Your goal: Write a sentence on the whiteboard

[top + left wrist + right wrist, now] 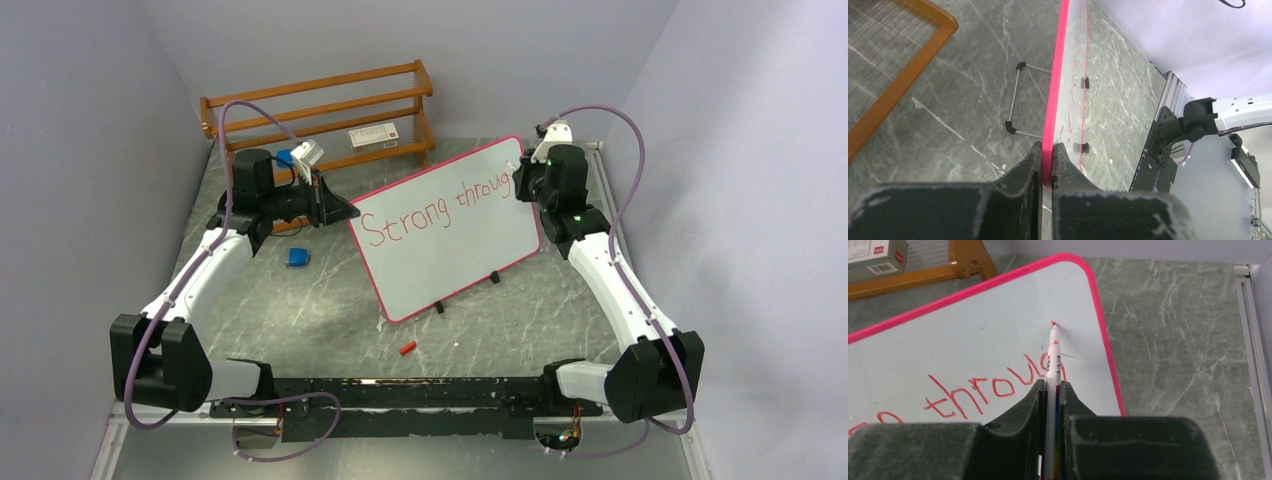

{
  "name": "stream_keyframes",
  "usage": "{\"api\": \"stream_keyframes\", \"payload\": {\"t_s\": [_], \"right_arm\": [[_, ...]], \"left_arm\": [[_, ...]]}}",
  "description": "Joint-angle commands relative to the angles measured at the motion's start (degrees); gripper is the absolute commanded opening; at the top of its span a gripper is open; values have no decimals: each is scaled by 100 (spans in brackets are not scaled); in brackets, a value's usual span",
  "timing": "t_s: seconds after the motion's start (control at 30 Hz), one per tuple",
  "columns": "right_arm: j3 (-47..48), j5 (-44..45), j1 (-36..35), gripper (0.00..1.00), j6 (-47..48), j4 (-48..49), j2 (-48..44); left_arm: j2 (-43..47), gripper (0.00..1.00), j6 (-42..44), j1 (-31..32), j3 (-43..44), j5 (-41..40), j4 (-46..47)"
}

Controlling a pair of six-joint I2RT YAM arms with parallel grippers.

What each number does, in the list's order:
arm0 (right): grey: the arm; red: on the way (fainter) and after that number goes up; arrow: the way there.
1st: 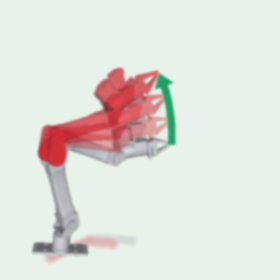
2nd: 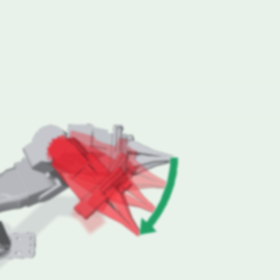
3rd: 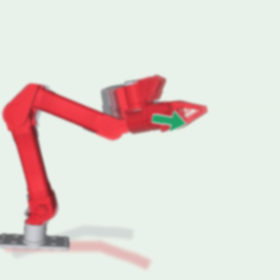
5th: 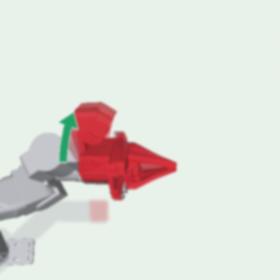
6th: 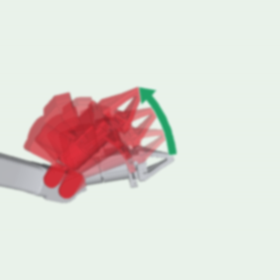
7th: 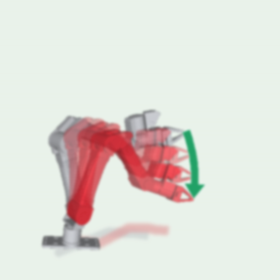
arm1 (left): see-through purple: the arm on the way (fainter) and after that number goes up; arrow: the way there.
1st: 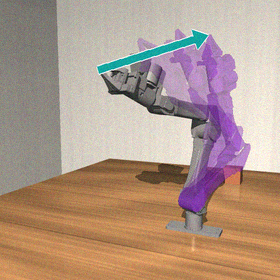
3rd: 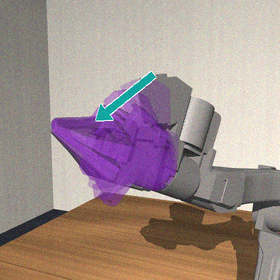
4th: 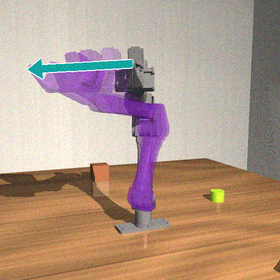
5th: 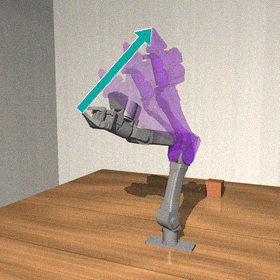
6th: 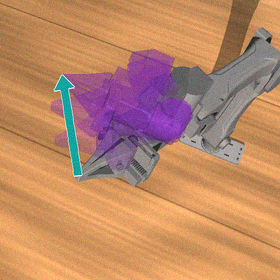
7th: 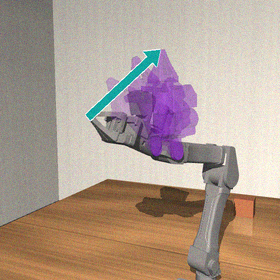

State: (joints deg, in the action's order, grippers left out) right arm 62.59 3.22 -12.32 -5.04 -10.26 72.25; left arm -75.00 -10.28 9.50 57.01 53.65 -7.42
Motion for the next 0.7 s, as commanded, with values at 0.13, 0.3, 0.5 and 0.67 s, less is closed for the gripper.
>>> {"api": "stream_keyframes", "payload": {"t_s": [0.13,0.3,0.5,0.67], "right_arm": [[-436,-19,69,0,12,-37,-220],[-666,52,64,0,1,-46,-361],[-815,95,63,0,-24,-100,-445],[-848,152,69,0,-30,-47,-488]], "left_arm": [[-146,5,431,160,-59,-381,-488],[-144,5,433,163,-67,-370,-484],[-138,5,422,163,-68,-386,-480],[-137,5,422,158,-68,-368,-474]]}}
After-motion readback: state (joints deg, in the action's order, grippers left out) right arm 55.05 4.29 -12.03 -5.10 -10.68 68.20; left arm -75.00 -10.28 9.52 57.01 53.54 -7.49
